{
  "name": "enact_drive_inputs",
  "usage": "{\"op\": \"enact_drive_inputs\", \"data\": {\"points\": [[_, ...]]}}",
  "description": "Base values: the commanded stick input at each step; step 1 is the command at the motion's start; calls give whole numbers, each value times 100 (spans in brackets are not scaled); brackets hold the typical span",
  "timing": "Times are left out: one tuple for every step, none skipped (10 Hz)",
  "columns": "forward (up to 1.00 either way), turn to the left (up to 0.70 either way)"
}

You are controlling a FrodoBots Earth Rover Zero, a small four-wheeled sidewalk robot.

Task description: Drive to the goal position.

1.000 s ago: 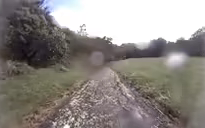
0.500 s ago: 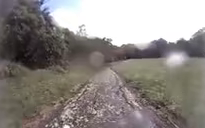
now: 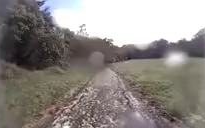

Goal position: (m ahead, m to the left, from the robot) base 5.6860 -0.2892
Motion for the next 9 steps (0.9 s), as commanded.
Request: {"op": "enact_drive_inputs", "data": {"points": [[70,0],[70,0],[70,0],[70,0],[70,0],[70,0],[70,0],[70,0],[70,0]]}}
